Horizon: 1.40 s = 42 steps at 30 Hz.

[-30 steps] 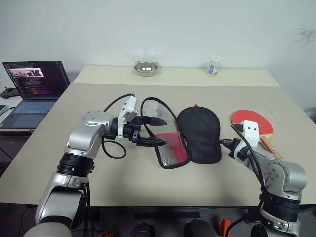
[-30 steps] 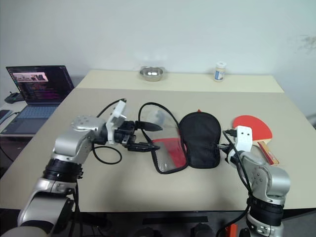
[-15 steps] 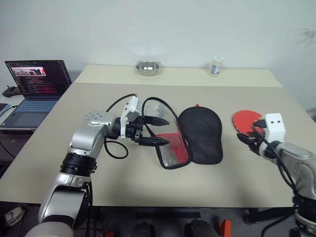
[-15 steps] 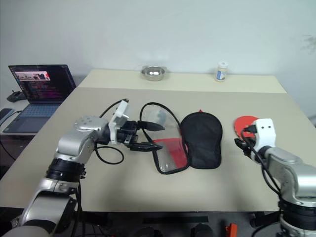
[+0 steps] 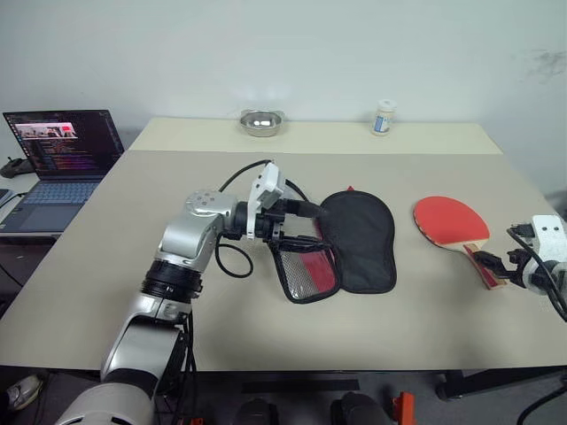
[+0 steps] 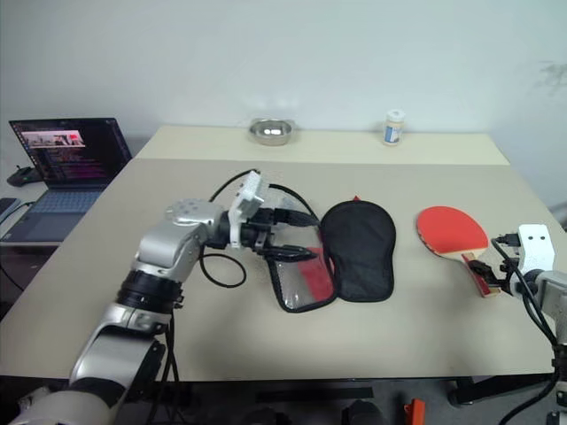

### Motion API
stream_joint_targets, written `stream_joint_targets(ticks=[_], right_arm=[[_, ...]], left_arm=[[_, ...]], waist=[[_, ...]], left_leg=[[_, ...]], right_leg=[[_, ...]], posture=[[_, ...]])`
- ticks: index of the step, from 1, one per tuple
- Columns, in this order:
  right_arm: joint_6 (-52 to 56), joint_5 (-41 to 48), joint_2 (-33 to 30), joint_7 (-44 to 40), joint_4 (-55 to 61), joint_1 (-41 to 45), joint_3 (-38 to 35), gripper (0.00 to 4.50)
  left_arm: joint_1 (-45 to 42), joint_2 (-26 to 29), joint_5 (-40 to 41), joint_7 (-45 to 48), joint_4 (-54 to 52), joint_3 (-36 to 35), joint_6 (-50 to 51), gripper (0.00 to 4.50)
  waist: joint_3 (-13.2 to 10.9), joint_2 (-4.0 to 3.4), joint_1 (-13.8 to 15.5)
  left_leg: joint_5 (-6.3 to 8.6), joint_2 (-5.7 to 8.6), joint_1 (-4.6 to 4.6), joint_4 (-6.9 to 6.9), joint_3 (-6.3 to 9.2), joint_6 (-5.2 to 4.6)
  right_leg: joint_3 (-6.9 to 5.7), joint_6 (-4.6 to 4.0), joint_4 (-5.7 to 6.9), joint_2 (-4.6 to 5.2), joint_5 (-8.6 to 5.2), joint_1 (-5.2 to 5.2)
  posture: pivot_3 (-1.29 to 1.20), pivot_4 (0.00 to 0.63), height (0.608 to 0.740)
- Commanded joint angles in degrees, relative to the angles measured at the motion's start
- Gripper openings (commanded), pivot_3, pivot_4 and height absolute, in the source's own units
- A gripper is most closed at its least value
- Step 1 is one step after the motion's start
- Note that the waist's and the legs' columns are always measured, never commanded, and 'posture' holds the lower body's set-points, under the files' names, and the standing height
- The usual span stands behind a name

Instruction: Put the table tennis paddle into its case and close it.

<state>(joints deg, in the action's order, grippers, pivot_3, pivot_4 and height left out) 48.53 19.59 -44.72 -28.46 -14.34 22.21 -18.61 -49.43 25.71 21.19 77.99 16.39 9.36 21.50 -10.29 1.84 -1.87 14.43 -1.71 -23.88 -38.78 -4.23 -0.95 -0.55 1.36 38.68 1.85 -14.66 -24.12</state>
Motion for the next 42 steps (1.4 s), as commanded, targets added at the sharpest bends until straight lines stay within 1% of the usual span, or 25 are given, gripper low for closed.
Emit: stream_joint_targets(ticks=[1,7,10,13,15,17,21,27,28,30,32,34,36,39,40,42], right_arm=[[-4.63,-1.44,0.22,-1.41,-4.17,3.04,1.59,4.31],[-8.69,-4.38,0.78,-3.02,-11.9,7.36,5.94,4.31],[-9.63,-5.93,0.91,-2.23,-15.21,8.95,7.16,4.31],[-9.41,-6.08,1.31,-1.47,-17.35,10.06,6.79,3.72],[-9.05,-5.9,1.43,-0.84,-17.98,10.44,6.29,3.12],[-8.74,-5.46,1.64,0.18,-18.09,10.7,5.42,2.4],[-7.39,-4.65,1.78,2.1,-12.95,10.2,3.8,1.14],[3.2,-0.32,2.72,4.61,8.34,7.17,0.89,1.09],[7.59,1.59,4.94,6.7,16.11,6.49,0.22,1.09],[13.91,4.03,9.17,10.27,26.51,5.95,-0.81,1.09],[19.57,5.16,16.95,15.97,34.83,6.31,-0.96,1.09],[23.83,4.92,25.61,21.68,40.65,6.46,-0.74,1.09],[26.39,3.87,32.52,25.8,44.47,5.88,1.25,1.09],[27.01,2.14,39.49,29.97,45.39,5.95,4.1,1.09],[26.55,1.61,40.93,30.85,44.72,5.95,4.84,1.09],[24.29,-0.09,41.41,31.4,42.33,5.51,7.12,1.09]], left_arm=[[-0.8,0.4,0.06,-1.18,-2.28,-0.88,0.34,3.94],[-0.08,1.26,0.74,-2.18,-4.59,-1.45,1.51,3.94],[0.41,1.66,0.97,-2.82,-5.86,-1.64,2.09,3.94],[1.35,2.18,1.28,-3.64,-7.66,-1.84,2.85,3.94],[2.28,2.97,1.48,-4.04,-9.5,-1.94,3.57,3.94],[2.84,3.78,1.78,-4.35,-11.0,-2.22,4.21,3.94],[2.97,6.15,2.05,-5.2,-12.58,-3.14,5.91,3.94],[2.93,8.97,2.82,-6.03,-15.03,-4.53,7.64,3.94],[2.96,9.62,2.97,-6.31,-15.93,-4.92,8.19,3.94],[3.03,10.4,3.18,-6.7,-17.18,-5.17,8.88,3.94],[3.04,10.65,3.32,-7.23,-18.25,-5.11,9.31,3.94],[2.82,10.37,3.63,-7.99,-18.94,-5.11,9.52,3.94],[2.68,10.04,3.87,-8.65,-19.31,-4.89,9.65,3.94],[2.54,9.77,3.75,-9.18,-19.17,-4.39,9.4,3.94],[2.59,9.76,3.67,-9.33,-19.23,-4.27,9.28,3.94],[2.51,9.59,3.19,-9.78,-19.21,-3.87,8.99,3.94]], waist=[[-0.01,-0.02,0.05],[-0.02,-0.03,0.09],[-0.02,-0.03,0.07],[-0.02,-0.03,0.05],[-0.02,-0.03,0.05],[-0.02,-0.03,0.08],[-0.02,-0.04,0.15],[-0.19,-0.31,0.07],[-0.19,-0.31,0.06],[-0.19,-0.31,0.02],[-0.19,-0.32,0.0],[-0.19,-0.32,0.08],[-0.19,-0.33,0.18],[-0.19,-0.33,0.33],[-0.19,-0.33,0.38],[-0.19,-0.33,0.43]], left_leg=[[0.0,0.0,0.0,0.0,0.0,0.0],[0.0,0.04,-0.02,-0.02,-0.04,0.01],[0.0,0.04,-0.02,-0.01,-0.03,0.01],[0.0,0.03,0.01,-0.04,-0.05,0.01],[-0.01,0.04,0.05,-0.07,-0.06,0.02],[-0.01,0.04,0.06,-0.08,-0.06,0.02],[-0.01,0.04,0.05,-0.08,-0.06,0.02],[-0.01,0.04,-0.03,-0.02,-0.06,0.03],[-0.01,0.03,-0.02,-0.01,-0.06,0.03],[-0.01,-0.06,-0.03,0.0,-0.01,0.04],[-0.01,-0.11,0.01,0.01,0.02,0.05],[-0.09,-0.18,0.02,0.02,0.12,0.2],[-0.19,-0.16,0.02,0.05,0.19,0.35],[-0.2,-0.03,-0.02,0.03,0.19,0.36],[-0.2,0.04,-0.03,0.03,0.18,0.36],[-0.19,0.11,-0.08,0.03,0.17,0.35]], right_leg=[[-0.01,0.0,0.0,0.0,0.0,0.0],[0.01,0.01,-0.02,0.07,0.0,0.0],[0.01,0.01,-0.02,0.08,0.0,0.01],[0.03,0.0,0.01,0.08,0.01,0.03],[0.03,-0.01,0.05,0.11,0.02,0.05],[0.03,-0.01,0.08,0.12,0.02,0.05],[0.03,-0.01,0.08,0.14,0.02,0.05],[0.03,-0.12,0.1,0.16,0.08,-0.06],[0.03,-0.1,0.11,0.17,0.07,-0.06],[0.0,0.04,0.13,0.21,-0.02,-0.08],[-0.02,0.03,0.19,0.2,-0.03,-0.08],[-0.1,0.01,0.25,0.17,-0.04,-0.08],[-0.15,-0.01,0.3,0.18,-0.05,-0.08],[-0.16,-0.02,0.3,0.19,-0.04,-0.08],[-0.15,-0.02,0.28,0.19,-0.04,-0.08],[-0.15,-0.12,0.21,0.2,0.02,-0.07]], posture=[[0.0,0.15,0.74],[0.0,0.15,0.74],[0.0,0.15,0.74],[0.0,0.15,0.74],[0.0,0.15,0.74],[0.0,0.15,0.74],[0.0,0.15,0.74],[0.0,0.15,0.74],[0.0,0.15,0.74],[0.0,0.15,0.74],[0.0,0.15,0.74],[0.0,0.15,0.74],[0.0,0.15,0.74],[0.0,0.15,0.74],[0.0,0.15,0.74],[0.0,0.15,0.74]])
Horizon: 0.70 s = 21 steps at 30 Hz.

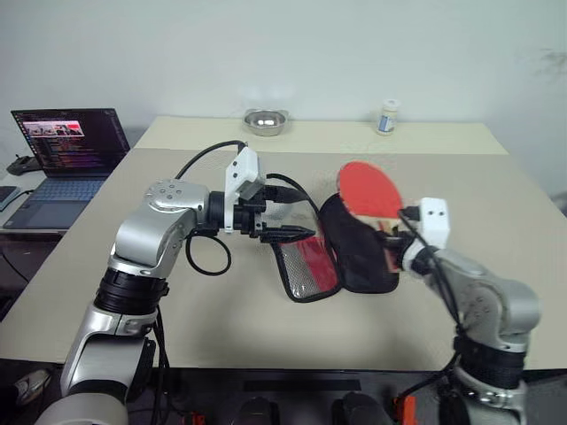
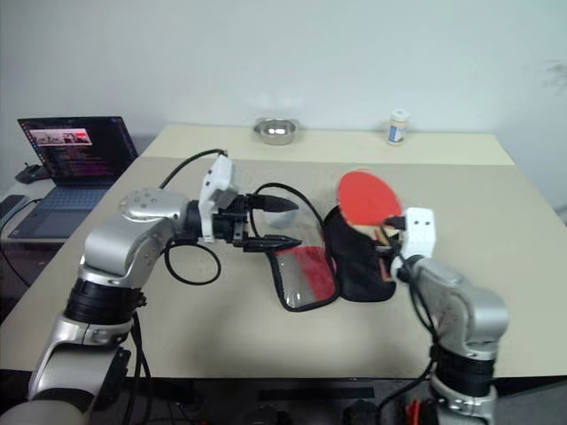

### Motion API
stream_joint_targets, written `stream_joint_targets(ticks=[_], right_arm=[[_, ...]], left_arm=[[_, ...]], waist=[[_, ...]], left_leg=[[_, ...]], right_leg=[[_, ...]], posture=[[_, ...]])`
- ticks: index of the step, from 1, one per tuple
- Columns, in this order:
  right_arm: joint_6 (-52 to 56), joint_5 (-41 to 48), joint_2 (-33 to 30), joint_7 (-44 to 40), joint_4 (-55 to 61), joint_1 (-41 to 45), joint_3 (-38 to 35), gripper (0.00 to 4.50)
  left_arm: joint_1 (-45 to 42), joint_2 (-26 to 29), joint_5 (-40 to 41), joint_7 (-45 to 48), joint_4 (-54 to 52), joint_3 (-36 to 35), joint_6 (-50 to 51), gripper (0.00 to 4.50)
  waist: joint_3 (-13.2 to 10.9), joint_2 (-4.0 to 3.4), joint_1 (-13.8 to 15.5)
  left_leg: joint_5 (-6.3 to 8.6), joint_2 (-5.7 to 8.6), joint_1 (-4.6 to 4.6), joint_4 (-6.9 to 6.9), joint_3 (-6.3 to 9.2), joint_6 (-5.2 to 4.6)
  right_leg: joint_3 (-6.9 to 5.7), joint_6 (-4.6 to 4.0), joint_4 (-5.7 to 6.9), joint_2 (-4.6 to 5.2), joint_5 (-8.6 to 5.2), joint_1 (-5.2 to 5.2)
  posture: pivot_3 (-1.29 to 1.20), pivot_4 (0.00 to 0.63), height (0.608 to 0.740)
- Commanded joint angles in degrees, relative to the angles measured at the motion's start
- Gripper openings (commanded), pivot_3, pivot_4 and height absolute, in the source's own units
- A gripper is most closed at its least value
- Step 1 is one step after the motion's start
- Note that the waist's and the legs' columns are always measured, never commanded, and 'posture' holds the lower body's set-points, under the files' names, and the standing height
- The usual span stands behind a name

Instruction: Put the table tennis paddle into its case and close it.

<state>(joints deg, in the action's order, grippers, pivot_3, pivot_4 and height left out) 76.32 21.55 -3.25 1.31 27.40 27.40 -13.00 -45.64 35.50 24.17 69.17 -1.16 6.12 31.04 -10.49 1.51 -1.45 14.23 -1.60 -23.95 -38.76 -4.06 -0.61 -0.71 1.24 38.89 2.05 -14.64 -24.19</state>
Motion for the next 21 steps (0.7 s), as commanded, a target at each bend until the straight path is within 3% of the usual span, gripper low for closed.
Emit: stream_joint_targets(ticks=[1,21], right_arm=[[-4.17,-2.51,0.01,1.7,-0.39,0.2,1.91,1.09],[-11.83,-7.24,0.13,1.1,-9.65,-2.15,5.32,1.09]], left_arm=[[-1.41,-0.31,0.02,-1.12,-1.52,-0.47,-0.64,3.94],[0.13,-0.55,-1.02,-4.65,-3.54,0.82,-0.65,3.94]], waist=[[0.0,0.0,0.01],[0.0,0.0,-0.38]], left_leg=[[0.0,0.04,-0.03,0.0,-0.01,-0.01],[0.01,-0.08,0.01,0.01,0.01,-0.02]], right_leg=[[0.0,-0.07,-0.03,0.02,0.05,-0.01],[0.02,0.1,0.02,-0.1,-0.07,-0.04]], posture=[[0.0,0.15,0.74],[0.0,0.15,0.74]])
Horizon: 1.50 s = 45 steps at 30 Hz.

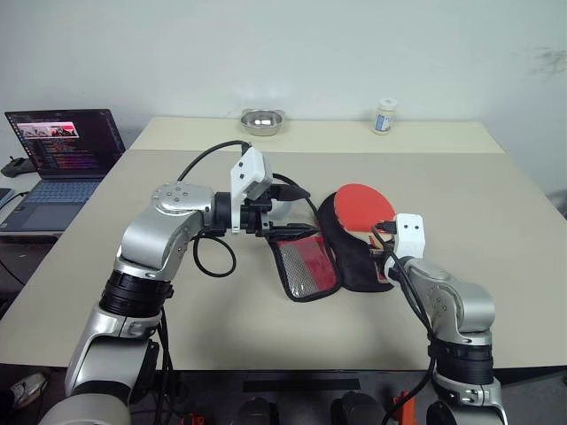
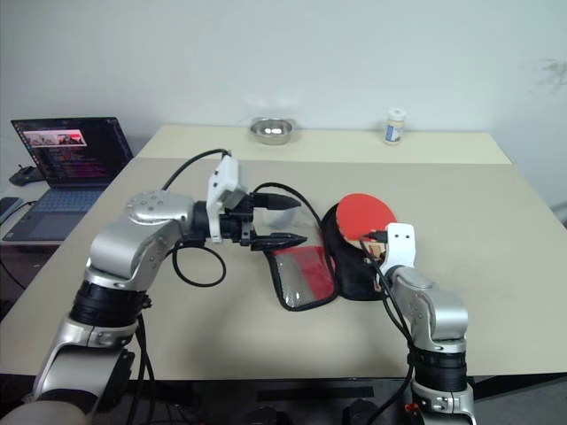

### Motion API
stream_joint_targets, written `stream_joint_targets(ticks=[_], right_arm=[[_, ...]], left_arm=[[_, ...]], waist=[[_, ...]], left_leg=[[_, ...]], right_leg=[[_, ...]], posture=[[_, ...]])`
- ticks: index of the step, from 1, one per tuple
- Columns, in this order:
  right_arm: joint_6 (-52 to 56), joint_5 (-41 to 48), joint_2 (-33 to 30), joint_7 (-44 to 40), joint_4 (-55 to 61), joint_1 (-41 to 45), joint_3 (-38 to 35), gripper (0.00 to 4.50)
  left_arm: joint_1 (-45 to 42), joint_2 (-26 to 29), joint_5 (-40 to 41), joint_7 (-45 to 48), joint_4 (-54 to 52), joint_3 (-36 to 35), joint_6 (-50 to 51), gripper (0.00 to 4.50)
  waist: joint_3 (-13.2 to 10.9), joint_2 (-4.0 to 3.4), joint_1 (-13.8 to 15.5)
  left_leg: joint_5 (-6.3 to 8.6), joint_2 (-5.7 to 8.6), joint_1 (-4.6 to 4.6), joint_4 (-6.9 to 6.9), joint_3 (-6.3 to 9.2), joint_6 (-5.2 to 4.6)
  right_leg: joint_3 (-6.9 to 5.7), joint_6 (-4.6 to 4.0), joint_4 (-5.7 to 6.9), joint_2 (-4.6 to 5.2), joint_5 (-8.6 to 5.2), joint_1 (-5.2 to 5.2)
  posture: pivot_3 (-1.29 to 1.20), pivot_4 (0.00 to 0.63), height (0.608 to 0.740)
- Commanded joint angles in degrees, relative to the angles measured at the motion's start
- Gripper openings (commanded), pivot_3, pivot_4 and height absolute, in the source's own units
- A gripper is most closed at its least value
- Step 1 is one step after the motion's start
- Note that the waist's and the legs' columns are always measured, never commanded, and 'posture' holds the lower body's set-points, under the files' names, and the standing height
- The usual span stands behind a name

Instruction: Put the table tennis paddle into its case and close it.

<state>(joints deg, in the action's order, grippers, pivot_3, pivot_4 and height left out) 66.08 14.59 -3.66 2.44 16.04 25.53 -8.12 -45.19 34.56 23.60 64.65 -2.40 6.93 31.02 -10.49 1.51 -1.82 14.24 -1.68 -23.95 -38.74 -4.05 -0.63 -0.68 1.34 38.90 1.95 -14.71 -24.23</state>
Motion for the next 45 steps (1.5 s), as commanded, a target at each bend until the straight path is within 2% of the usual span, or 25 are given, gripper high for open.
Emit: stream_joint_targets(ticks=[1,12,30,40,43,45], right_arm=[[-1.59,-0.3,0.66,0.05,1.89,-0.53,0.54,1.09],[-0.5,-1.01,0.77,0.27,6.89,-2.99,4.03,1.09],[-1.93,-2.14,0.82,-0.63,2.98,-2.64,3.73,1.09],[-2.09,-2.28,1.33,-0.28,6.11,-2.27,4.01,4.38],[-0.28,-0.18,-1.16,-3.43,11.58,-1.0,4.59,4.45],[1.82,3.09,-6.49,-9.12,16.31,-0.03,4.6,4.45]], left_arm=[[-0.22,0.44,-0.52,-0.16,-2.36,0.06,-0.74,3.94],[1.02,-0.42,-0.61,-2.2,-6.11,0.33,0.12,3.94],[1.69,-1.58,-3.66,-6.8,-4.34,0.38,-1.61,3.94],[0.34,-2.02,-5.02,-5.98,-0.97,0.77,-3.94,3.94],[0.38,-0.62,-5.0,-4.95,0.25,0.02,-4.25,3.94],[0.95,1.62,-5.43,-3.55,1.27,-0.46,-4.36,3.94]], waist=[[0.0,0.0,0.0],[0.0,0.0,0.01],[0.0,0.0,0.04],[0.0,0.0,0.04],[0.0,0.0,0.04],[-0.01,-0.01,0.0]], left_leg=[[0.0,0.0,0.0,0.0,0.0,0.0],[0.0,-0.02,0.0,0.02,0.0,0.0],[0.0,-0.01,0.0,0.02,0.01,0.0],[0.0,-0.02,0.01,0.02,0.01,0.0],[0.0,0.0,0.0,0.01,0.0,0.0],[0.0,0.0,0.0,0.01,0.0,0.0]], right_leg=[[0.0,0.0,0.0,0.0,0.0,0.0],[0.0,0.0,-0.02,0.02,0.0,0.0],[-0.01,0.0,-0.02,0.01,-0.01,0.0],[-0.01,0.0,-0.02,0.02,-0.01,0.01],[-0.01,0.01,-0.02,0.02,-0.01,0.0],[-0.01,0.01,-0.02,0.02,-0.01,0.0]], posture=[[0.0,0.15,0.74],[0.0,0.15,0.74],[0.0,0.15,0.74],[0.0,0.15,0.74],[0.0,0.15,0.74],[0.0,0.15,0.74]])
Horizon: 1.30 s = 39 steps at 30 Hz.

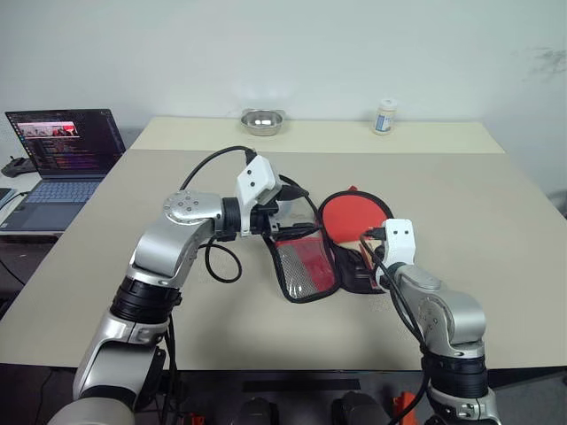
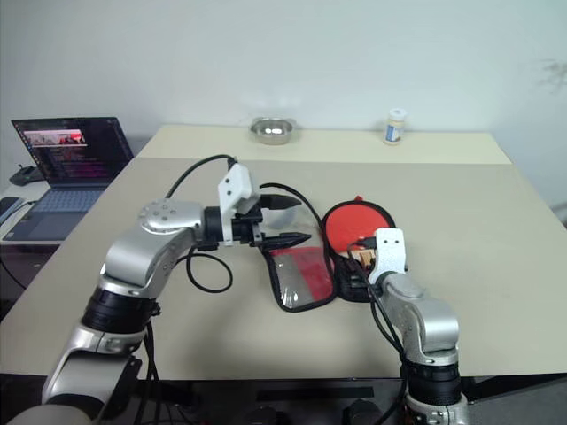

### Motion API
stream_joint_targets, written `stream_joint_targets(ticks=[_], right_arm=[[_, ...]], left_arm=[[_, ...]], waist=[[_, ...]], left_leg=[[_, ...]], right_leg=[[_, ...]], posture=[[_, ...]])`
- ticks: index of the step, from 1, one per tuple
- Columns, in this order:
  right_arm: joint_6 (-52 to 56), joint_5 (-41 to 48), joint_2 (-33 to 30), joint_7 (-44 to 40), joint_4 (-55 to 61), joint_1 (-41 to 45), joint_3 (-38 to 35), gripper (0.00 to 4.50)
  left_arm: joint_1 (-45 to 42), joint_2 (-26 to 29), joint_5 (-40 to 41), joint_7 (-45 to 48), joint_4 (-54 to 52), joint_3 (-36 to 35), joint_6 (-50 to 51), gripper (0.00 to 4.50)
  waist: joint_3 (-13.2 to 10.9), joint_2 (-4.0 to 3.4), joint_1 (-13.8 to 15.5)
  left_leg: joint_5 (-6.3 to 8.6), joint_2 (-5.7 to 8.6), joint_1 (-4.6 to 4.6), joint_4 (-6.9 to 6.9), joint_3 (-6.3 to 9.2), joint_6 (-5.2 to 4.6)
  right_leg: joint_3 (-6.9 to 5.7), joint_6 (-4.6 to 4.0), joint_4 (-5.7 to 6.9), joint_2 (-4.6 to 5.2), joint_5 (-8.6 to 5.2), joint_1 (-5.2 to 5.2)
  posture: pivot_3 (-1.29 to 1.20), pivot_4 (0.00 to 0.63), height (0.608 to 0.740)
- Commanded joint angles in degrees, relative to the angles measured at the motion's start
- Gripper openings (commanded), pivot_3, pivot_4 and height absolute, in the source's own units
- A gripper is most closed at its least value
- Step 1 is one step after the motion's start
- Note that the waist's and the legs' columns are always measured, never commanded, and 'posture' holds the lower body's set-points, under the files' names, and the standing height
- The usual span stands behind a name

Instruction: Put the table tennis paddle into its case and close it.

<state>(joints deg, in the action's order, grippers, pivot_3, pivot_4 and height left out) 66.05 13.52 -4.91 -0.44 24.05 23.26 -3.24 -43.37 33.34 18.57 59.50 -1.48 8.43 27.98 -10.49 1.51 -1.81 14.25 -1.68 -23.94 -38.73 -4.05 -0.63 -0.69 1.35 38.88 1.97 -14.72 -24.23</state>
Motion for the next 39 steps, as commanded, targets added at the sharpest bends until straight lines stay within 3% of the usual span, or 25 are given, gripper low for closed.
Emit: stream_joint_targets(ticks=[1,7,10,14,19,26,29,35,39], right_arm=[[2.82,6.06,-8.13,-9.19,10.56,2.42,-0.75,4.45],[4.19,16.64,-25.67,-25.24,18.55,0.98,-7.84,4.45],[1.07,20.83,-33.06,-32.89,19.63,-1.5,-12.12,4.5],[-2.16,25.33,-41.54,-41.91,19.64,-6.7,-16.97,4.5],[-3.69,27.72,-45.51,-43.68,18.71,-8.78,-19.91,4.5],[-4.14,29.78,-48.61,-43.79,19.88,-11.91,-22.29,4.5],[-2.51,31.45,-49.95,-43.5,20.93,-14.57,-25.01,4.5],[0.51,34.35,-50.21,-39.81,21.35,-16.44,-28.93,4.5],[0.79,33.86,-50.66,-37.26,20.06,-15.87,-28.52,4.5]], left_arm=[[-0.52,4.01,-0.45,2.27,0.77,-2.29,-1.25,3.94],[2.42,11.65,-0.9,7.59,4.82,-4.27,-2.91,3.94],[3.65,15.31,-3.13,9.12,9.36,-4.17,-5.39,3.33],[5.62,17.92,-5.67,10.2,13.76,-3.42,-8.09,1.82],[5.23,17.11,-8.61,9.81,19.38,-2.49,-10.97,0.04],[2.29,6.19,-5.11,11.21,18.63,-0.44,-6.72,0.04],[-2.7,-2.4,-0.19,11.7,16.99,-0.43,-2.04,0.04],[-17.4,-16.35,0.87,11.6,27.86,-0.61,-5.35,0.04],[-22.62,-21.17,-2.16,12.19,36.38,1.03,-12.18,0.04]], waist=[[-0.01,-0.01,0.02],[0.0,0.0,0.1],[-0.02,0.02,0.1],[-0.04,0.09,0.31],[-0.07,0.14,0.35],[-0.09,0.22,1.56],[-0.11,0.26,2.25],[-0.14,0.31,2.68],[-0.13,0.3,2.04]], left_leg=[[0.0,0.0,0.0,0.01,0.0,0.0],[0.01,-0.02,0.0,0.08,0.05,-0.01],[0.01,-0.04,0.01,0.11,0.05,-0.01],[0.01,-0.04,0.0,0.14,0.07,-0.01],[0.01,-0.05,0.0,0.12,0.06,-0.02],[0.01,-0.03,-0.08,0.05,0.07,-0.02],[0.01,0.02,-0.21,-0.04,0.15,-0.02],[0.01,0.1,-0.38,-0.17,0.33,-0.03],[0.01,0.08,-0.34,-0.11,0.33,-0.03]], right_leg=[[0.0,0.0,-0.01,0.0,0.0,-0.01],[-0.08,-0.01,-0.12,0.01,-0.01,0.02],[-0.08,-0.01,-0.18,0.09,-0.02,0.04],[-0.12,-0.02,-0.26,0.14,-0.02,0.06],[-0.11,-0.01,-0.29,0.21,-0.01,0.08],[-0.14,-0.01,-0.31,0.24,-0.01,0.09],[-0.23,0.0,-0.32,0.22,-0.01,0.08],[-0.35,0.04,-0.35,0.03,0.01,0.08],[-0.3,0.04,-0.36,-0.05,0.01,0.07]], posture=[[0.0,0.15,0.74],[0.0,0.15,0.74],[0.0,0.15,0.74],[0.0,0.15,0.74],[0.0,0.15,0.74],[0.0,0.15,0.74],[0.0,0.15,0.74],[0.0,0.15,0.74],[0.0,0.15,0.74]])
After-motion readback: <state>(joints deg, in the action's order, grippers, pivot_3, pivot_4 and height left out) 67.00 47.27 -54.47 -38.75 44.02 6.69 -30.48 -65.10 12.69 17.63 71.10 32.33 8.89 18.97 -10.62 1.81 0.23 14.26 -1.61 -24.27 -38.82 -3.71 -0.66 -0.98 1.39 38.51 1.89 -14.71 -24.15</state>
